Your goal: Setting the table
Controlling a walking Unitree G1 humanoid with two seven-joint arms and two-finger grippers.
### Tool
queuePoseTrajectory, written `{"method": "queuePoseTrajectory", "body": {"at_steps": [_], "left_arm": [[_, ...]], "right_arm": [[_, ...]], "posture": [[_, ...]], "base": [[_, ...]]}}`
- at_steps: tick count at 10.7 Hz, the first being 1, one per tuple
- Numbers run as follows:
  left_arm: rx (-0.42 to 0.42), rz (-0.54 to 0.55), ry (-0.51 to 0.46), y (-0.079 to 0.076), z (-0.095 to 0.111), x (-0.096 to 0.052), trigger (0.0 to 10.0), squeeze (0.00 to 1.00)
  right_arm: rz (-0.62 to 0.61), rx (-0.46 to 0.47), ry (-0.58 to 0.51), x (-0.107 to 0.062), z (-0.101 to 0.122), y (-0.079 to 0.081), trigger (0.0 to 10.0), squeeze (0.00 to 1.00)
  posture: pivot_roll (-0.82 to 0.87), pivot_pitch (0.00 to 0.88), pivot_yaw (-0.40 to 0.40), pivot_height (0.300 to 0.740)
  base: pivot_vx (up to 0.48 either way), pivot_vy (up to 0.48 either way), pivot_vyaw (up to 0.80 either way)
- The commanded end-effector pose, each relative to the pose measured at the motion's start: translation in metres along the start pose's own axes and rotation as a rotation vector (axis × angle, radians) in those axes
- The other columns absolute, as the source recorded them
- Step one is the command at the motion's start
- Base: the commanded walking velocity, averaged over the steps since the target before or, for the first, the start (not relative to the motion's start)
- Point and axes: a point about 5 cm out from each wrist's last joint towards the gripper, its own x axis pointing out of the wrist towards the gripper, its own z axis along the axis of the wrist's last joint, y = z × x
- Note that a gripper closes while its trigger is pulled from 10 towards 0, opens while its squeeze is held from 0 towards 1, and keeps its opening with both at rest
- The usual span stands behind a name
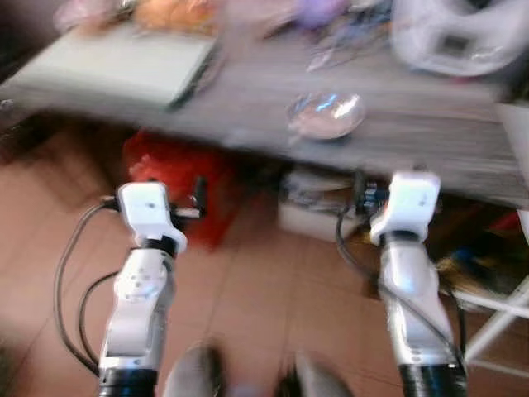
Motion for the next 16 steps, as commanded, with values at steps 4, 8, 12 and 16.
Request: {"method": "queuePoseTrajectory", "body": {"at_steps": [4, 8, 12, 16], "left_arm": [[-0.014, -0.034, 0.004, -0.011, 0.000, -0.001, 10.0, 0.00], [-0.015, -0.078, -0.018, -0.015, 0.002, 0.000, 10.0, 0.00], [-0.028, -0.095, -0.030, -0.019, 0.005, 0.000, 10.0, 0.00], [-0.032, -0.104, -0.034, -0.020, 0.006, 0.002, 10.0, 0.00]], "right_arm": [[0.041, 0.034, 0.034, -0.008, -0.007, -0.002, 10.0, 0.00], [0.042, 0.057, 0.048, -0.004, -0.006, -0.004, 10.0, 0.00], [0.077, 0.057, 0.029, -0.003, -0.002, 0.000, 10.0, 0.00], [0.084, 0.047, 0.007, 0.003, 0.002, -0.001, 10.0, 0.00]], "posture": [[-0.04, 0.161, -0.009, 0.740], [-0.04, 0.168, -0.008, 0.740], [-0.04, 0.180, -0.010, 0.740], [-0.04, 0.178, -0.008, 0.740]], "base": [[-0.309, 0.000, 0.00], [0.000, 0.000, -0.54], [0.000, -0.245, -0.20], [0.000, -0.439, 0.00]]}}
